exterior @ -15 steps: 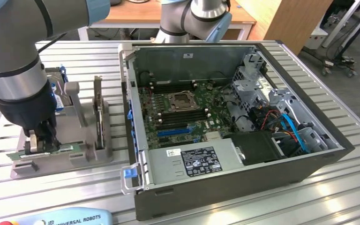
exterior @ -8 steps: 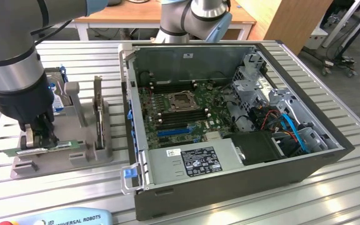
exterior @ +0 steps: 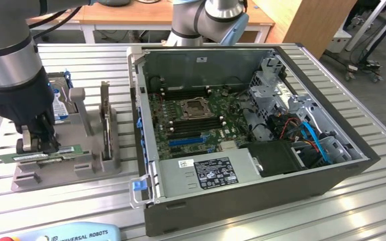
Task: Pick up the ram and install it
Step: 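Pick up the ram and move it above insertion slot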
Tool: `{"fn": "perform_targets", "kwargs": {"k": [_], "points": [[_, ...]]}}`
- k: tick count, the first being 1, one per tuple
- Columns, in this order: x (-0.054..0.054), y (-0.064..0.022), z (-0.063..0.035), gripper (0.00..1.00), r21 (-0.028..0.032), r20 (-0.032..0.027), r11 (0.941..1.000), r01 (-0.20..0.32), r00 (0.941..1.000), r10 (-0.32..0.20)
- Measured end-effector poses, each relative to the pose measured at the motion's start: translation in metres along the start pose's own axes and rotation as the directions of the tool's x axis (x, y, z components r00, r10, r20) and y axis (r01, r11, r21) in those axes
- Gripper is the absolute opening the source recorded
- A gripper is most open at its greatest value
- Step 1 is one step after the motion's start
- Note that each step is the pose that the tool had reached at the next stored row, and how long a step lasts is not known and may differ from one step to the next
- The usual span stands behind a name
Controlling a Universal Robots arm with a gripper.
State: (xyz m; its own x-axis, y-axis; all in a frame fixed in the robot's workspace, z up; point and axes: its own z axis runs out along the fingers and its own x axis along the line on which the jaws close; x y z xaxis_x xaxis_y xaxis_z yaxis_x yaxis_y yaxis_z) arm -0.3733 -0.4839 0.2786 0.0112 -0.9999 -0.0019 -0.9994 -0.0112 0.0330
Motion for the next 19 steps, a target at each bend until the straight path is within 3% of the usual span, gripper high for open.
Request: {"fn": "perform_targets", "kwargs": {"k": [19], "points": [[0.000, 0.0009, -0.0338, 0.11, 0.0000, 0.0000, 1.0000, 0.000, 1.0000, 0.000]]}}
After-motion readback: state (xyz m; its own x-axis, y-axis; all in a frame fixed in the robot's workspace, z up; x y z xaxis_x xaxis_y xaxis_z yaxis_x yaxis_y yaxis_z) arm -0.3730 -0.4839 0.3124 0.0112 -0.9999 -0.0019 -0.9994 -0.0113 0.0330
